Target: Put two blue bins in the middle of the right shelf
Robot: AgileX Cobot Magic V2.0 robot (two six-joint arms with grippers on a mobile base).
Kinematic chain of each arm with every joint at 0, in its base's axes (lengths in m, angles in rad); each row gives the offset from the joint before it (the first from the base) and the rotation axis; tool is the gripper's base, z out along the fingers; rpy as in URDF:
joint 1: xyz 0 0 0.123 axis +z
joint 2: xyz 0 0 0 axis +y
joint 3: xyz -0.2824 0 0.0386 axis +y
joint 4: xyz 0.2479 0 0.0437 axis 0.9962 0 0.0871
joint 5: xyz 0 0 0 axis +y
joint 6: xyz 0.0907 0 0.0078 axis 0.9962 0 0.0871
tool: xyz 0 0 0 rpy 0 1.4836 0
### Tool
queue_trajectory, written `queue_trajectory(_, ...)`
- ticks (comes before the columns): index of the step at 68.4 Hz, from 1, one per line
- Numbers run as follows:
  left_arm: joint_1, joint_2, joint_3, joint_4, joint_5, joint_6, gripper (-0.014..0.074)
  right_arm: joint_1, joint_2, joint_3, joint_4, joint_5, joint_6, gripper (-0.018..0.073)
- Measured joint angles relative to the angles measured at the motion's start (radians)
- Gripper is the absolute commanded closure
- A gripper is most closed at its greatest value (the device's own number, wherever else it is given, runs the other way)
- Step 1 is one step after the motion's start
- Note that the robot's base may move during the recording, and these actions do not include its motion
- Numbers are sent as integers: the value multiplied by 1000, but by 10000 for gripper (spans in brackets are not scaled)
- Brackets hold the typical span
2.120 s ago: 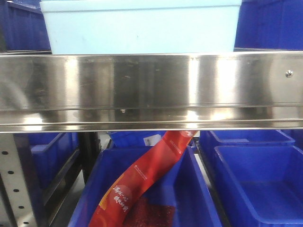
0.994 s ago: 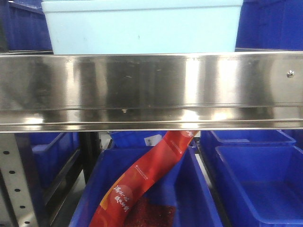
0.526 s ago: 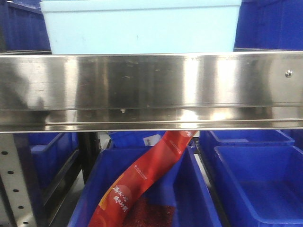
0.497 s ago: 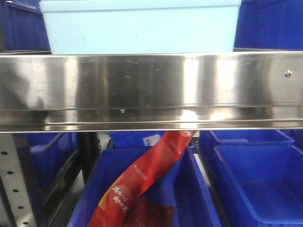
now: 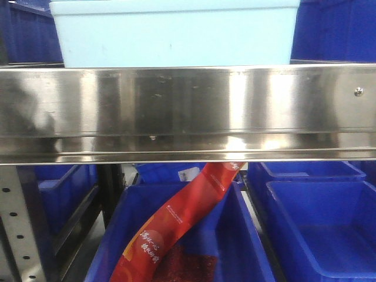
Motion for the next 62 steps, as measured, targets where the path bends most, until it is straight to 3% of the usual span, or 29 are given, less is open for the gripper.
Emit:
queue_trajectory(52, 0, 0, 0, 0, 0, 0, 707, 0, 0, 0, -2, -2, 0, 721)
queue_trajectory(62, 0, 0, 0, 0, 0, 0, 707, -47, 0, 7, 52, -6, -58, 721)
